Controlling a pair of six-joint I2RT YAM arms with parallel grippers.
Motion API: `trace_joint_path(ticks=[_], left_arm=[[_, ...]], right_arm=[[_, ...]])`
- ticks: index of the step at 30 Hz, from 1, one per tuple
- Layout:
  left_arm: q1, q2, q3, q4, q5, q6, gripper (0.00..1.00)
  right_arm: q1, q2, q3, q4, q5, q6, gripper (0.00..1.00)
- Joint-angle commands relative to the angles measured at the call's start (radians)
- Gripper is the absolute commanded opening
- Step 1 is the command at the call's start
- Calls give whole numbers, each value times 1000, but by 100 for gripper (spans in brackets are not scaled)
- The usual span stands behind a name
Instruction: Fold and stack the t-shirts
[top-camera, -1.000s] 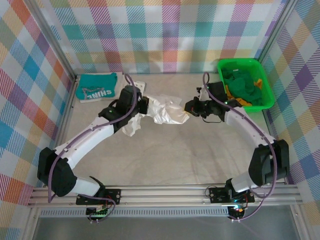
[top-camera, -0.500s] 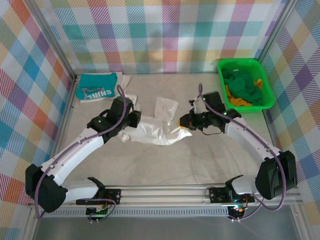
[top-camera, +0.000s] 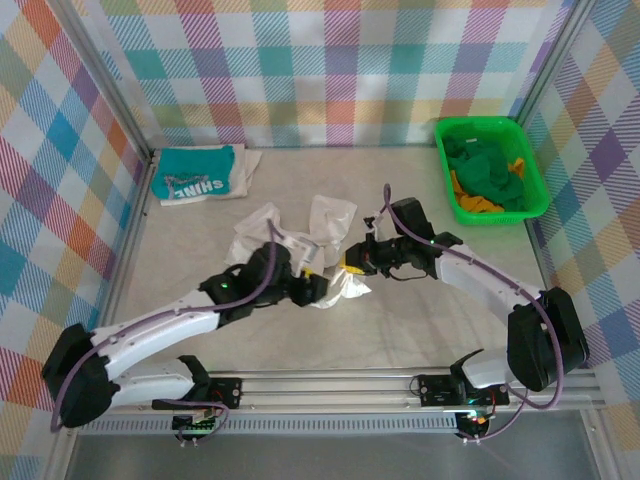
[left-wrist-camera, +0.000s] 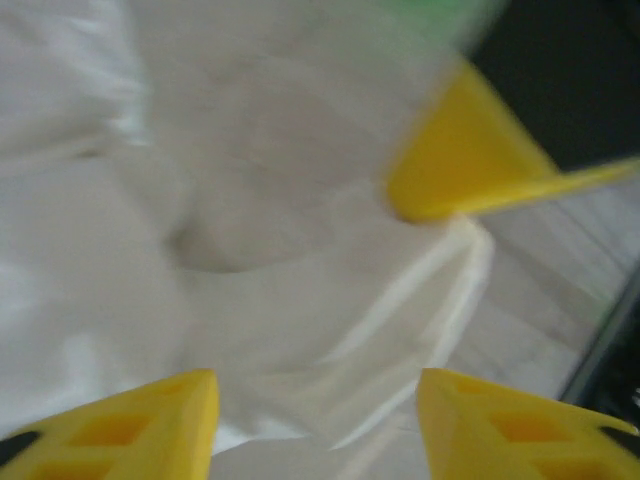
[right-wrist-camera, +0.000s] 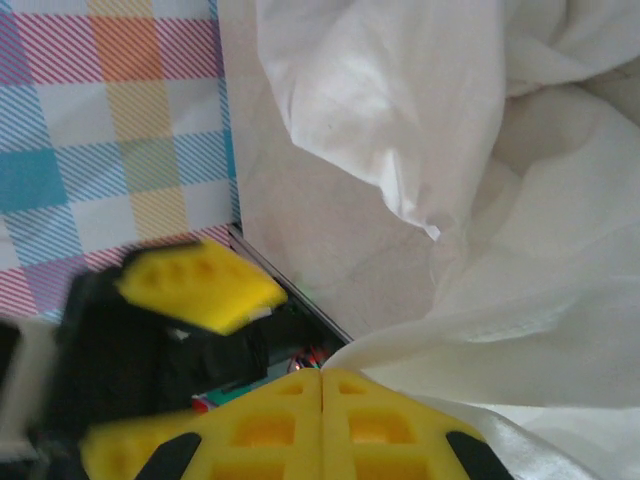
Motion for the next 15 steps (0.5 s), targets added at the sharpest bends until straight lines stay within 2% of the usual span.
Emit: trace_joint_path(ticks=[1,3,6,7,9,10,11,13,14,15], left_arm=[[-68,111,36,189,22,20,66],[-81,185,46,250,-1,19,77],[-83,272,75,324,-42,20,76],[-83,291,87,332,-64,21,69],[-83,308,103,321,-124,8,24],[-83,303,102,308,-147,4,6],[-83,292,96,287,-168,0,0],[-81,240,72,225,-226,-5,0],[-81,204,54,195,-242,-1,0],[-81,153,33,153,-256,7,0]], right_arm=[[8,-52,17,94,23,80,0],[9,-66,13,104,30,93,0],[15,-78,-5,121,31,109,0],[16,-80,-11,123,31,111,0],[17,-93,-20,112,41,108,0],[16,-107,-18,96,60,99,0],[17,-119,-14,81,80,87,0],[16,-150,11,38,145,48,0],[15,-158,29,17,173,25,8],[13,-166,53,-17,211,-1,22]])
